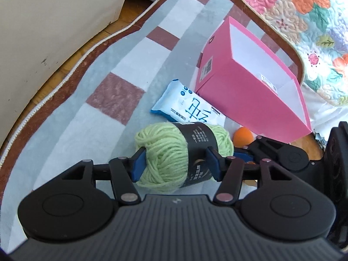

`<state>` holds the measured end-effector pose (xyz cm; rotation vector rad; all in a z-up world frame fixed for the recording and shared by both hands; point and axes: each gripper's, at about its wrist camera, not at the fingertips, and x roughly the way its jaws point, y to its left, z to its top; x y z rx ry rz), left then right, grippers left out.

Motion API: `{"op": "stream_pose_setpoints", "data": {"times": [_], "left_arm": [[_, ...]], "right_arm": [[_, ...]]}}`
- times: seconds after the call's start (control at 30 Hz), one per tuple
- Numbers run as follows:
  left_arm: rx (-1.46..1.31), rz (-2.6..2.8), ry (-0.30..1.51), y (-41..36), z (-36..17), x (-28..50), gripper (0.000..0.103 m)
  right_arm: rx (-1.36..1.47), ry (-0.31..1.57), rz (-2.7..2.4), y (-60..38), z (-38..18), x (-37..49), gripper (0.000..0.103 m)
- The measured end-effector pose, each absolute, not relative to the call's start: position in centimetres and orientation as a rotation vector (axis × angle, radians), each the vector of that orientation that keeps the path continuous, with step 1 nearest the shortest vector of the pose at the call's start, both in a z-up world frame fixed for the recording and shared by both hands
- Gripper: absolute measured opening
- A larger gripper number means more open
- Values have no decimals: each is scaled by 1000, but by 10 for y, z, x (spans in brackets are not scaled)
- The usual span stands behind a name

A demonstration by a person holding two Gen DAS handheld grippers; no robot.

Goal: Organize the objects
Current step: 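Lift the yarn ball with the left gripper and carry it toward the pink box, then lower the yarn ball into the pink box and open the left gripper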

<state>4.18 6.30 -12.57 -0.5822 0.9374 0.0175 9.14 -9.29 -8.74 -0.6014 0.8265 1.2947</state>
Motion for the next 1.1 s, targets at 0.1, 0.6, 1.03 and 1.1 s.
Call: {"op": "stream_pose_setpoints", "data": {"times": [0.1, 0.6, 1.03, 1.1], "left_arm": [[-551, -1, 936, 60, -119, 37, 55], [-462, -159, 990, 25, -54, 37, 55], [-339, -424, 936, -21, 59, 111, 55], [-310, -428, 915, -29, 74, 124, 55]], "right_arm": [[-522, 834, 1281, -100, -86, 102, 70], [-384, 831, 1133, -128, -31, 79, 81], [-334, 725, 884, -171, 50, 114, 87], [-330, 715, 852, -175, 67, 125, 88]]}}
